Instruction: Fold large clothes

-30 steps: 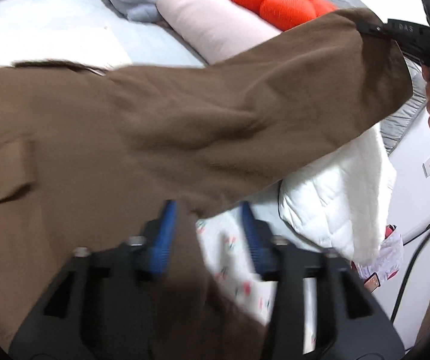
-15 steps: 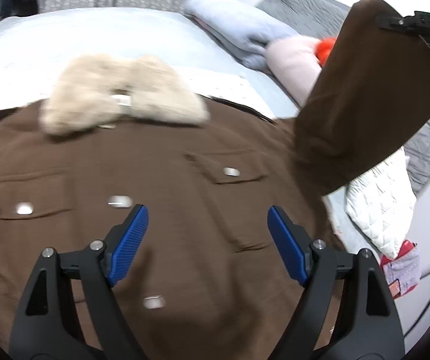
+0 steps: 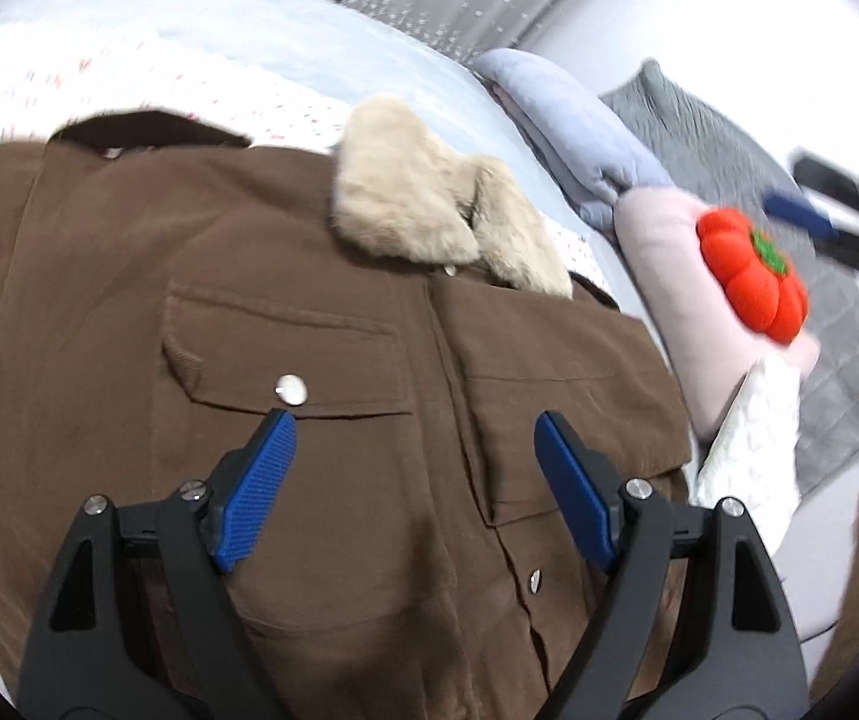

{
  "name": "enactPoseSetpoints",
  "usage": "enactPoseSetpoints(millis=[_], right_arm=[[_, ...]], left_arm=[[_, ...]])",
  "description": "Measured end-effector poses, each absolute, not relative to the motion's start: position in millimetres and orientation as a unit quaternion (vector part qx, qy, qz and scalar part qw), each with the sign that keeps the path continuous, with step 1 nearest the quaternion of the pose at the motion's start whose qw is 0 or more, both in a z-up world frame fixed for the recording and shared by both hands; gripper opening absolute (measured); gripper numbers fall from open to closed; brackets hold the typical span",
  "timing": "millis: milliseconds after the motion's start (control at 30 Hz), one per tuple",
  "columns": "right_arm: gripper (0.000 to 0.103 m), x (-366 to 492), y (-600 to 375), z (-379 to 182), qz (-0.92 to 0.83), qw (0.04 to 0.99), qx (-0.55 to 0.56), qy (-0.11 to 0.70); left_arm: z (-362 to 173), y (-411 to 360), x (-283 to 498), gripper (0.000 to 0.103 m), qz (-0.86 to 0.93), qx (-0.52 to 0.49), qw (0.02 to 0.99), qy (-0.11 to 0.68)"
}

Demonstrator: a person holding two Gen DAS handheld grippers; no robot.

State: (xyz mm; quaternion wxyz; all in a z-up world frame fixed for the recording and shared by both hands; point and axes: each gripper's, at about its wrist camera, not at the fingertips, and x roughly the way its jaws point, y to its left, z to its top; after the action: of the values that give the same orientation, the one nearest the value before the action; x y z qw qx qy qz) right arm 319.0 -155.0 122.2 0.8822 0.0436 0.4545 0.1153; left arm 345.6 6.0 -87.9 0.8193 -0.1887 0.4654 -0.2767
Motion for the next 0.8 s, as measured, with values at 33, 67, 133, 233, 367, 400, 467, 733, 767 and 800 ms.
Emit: enactPoseSetpoints(millis=[33,67,133,233,367,400,467,733,767,800], right_arm=[[0.061,316,-160,123,0.11,0.886,0.041,0.448],[0.061,312,-170,121,0.101,0.889,0.041,0.444],[0.062,303,-197,112,0.077,0.89,0.055,0.447],[0.064,294,-233,94,0.053,0.888,0.079,0.451],[0.067,277,-288,58,0.016,0.883,0.115,0.455],[0.067,272,-303,49,0.007,0.88,0.122,0.458],[0.067,265,-327,35,-0.007,0.876,0.135,0.463],[0.073,244,-404,1,-0.06,0.871,0.171,0.457],[0.073,244,-411,-3,-0.062,0.871,0.176,0.455],[0.074,244,-417,-9,-0.063,0.87,0.183,0.453]], left_arm=[[-92,8,349,0.082,-0.276,-0.2,0.815,0.469],[-94,9,352,0.082,-0.278,-0.208,0.811,0.471],[-97,2,357,0.082,-0.286,-0.218,0.803,0.475],[-100,-26,367,0.082,-0.295,-0.2,0.799,0.484],[-108,-72,378,0.072,-0.304,-0.159,0.796,0.499],[-113,-85,382,0.062,-0.302,-0.149,0.794,0.506],[-121,-105,386,0.051,-0.281,-0.12,0.803,0.511],[-70,-101,364,0.008,-0.251,-0.135,0.861,0.42],[-67,-92,362,0.008,-0.243,-0.15,0.866,0.41],[-64,-81,359,0.008,-0.224,-0.158,0.877,0.395]])
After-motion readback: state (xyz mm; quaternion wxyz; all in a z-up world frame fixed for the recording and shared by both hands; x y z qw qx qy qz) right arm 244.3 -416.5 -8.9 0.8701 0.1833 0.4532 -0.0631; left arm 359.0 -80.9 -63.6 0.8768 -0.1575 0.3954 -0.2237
